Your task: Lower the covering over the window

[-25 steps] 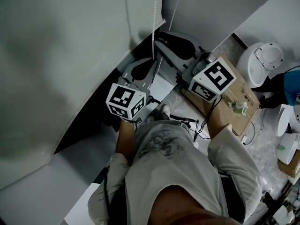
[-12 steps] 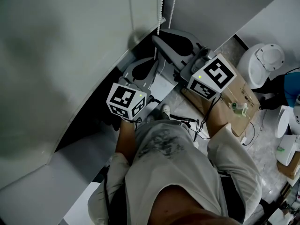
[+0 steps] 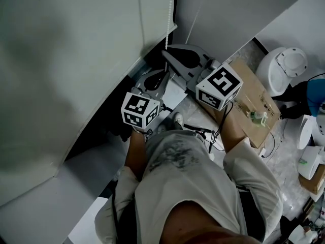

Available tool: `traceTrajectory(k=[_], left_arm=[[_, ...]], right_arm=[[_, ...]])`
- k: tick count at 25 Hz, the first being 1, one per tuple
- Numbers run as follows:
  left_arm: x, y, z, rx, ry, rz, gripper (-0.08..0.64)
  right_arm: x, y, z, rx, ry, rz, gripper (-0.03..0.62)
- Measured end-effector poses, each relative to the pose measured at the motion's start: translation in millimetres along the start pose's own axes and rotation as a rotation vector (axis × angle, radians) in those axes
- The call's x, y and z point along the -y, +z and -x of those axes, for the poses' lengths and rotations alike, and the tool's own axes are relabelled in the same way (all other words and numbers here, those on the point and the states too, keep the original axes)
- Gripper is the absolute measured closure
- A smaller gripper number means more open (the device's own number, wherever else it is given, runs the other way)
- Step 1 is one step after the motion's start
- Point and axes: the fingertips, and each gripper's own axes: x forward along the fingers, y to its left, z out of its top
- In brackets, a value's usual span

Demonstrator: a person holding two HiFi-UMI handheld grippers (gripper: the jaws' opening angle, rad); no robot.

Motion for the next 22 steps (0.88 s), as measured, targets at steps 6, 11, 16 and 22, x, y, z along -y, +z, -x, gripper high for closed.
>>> traceTrajectory(k=[6,11,16,22], left_arm=[[-9,-34,-3,-0.055,0.015,0.044,0.549],[-10,-52,-6,-0.080,0.018,0.065,0.549],[-13,-51,-9,-0.081,0.022,0.070,0.549],[-11,-48,-7,-0.060,0.024,0.060,0.546]], right_arm=[[-2,-35,-5,-0.052,0.010,-0.046,0.575],[-5,-52,-5,-0.077,0.008,-0.063,0.575],[-1,-53,-4,-0.077,-0.007,-0.069,0.575],[0,-51,-3,-0.080,-0.033,-0.031,0.574]])
